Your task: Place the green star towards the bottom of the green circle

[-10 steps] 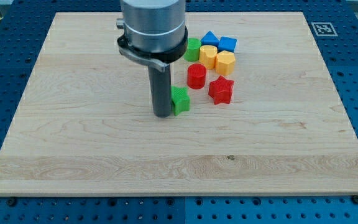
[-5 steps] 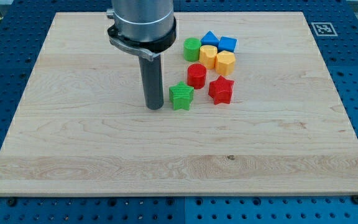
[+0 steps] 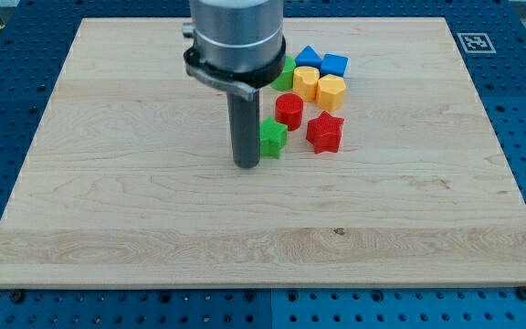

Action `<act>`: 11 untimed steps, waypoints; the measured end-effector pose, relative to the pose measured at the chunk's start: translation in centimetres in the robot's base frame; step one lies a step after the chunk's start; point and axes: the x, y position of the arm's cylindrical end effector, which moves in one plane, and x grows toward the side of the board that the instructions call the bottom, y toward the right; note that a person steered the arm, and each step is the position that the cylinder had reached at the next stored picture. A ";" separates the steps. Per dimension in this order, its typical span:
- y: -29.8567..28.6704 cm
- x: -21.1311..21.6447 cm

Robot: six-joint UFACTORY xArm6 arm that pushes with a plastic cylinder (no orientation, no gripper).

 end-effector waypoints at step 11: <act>2.1 -2.5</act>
